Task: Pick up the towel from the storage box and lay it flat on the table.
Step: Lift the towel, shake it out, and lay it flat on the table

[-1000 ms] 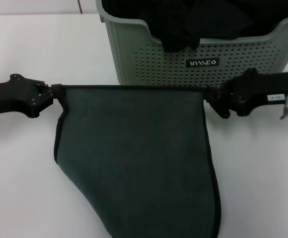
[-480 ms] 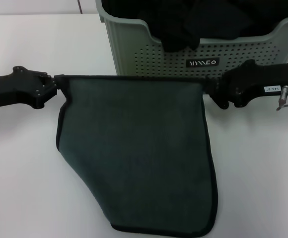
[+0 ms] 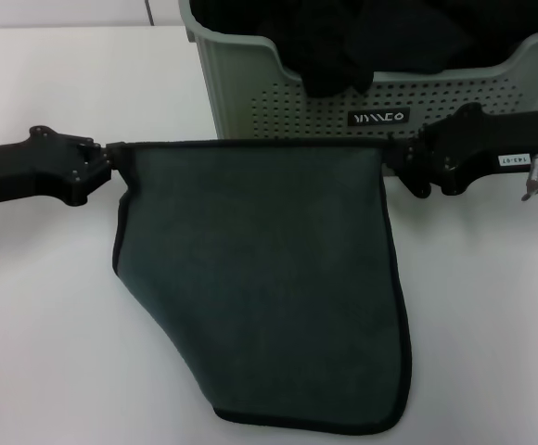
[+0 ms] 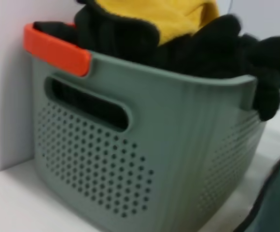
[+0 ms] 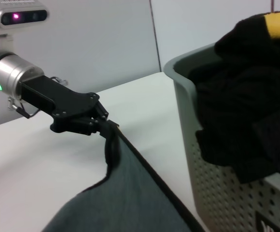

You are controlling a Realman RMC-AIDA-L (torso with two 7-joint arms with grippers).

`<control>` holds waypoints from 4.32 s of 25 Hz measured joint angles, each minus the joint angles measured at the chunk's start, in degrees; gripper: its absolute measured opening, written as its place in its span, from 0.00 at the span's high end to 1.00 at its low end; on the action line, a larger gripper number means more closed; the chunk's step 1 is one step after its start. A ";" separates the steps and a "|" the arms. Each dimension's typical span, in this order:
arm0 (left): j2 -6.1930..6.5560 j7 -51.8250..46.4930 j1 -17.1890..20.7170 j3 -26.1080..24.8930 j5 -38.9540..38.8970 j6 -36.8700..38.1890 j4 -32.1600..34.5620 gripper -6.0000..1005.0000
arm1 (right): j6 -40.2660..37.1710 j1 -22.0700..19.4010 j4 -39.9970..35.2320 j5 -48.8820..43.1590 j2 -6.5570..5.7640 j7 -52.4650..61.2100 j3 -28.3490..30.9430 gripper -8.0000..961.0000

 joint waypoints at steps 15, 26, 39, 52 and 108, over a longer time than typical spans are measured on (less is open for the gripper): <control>2.73 -0.08 1.25 0.00 -25.65 28.60 1.24 0.97 | 11.87 -12.53 -29.50 16.85 0.12 -0.63 2.52 0.93; 4.06 -1.11 3.99 11.57 -33.99 31.19 3.76 0.97 | 14.26 -21.05 -43.65 18.94 -0.02 3.80 -3.09 0.92; 6.26 -2.18 15.35 23.41 -35.95 29.68 10.13 0.97 | 14.73 -24.89 -35.05 18.08 -0.33 6.64 -8.34 0.92; 0.57 -3.08 3.51 4.88 -2.31 13.08 -0.90 0.97 | 3.77 -17.96 -21.21 5.81 -0.30 3.81 -10.86 0.92; -1.14 -0.78 -1.38 4.70 -1.72 -4.91 -2.99 0.96 | -8.24 -5.55 -15.08 -7.19 0.20 9.49 -8.63 0.90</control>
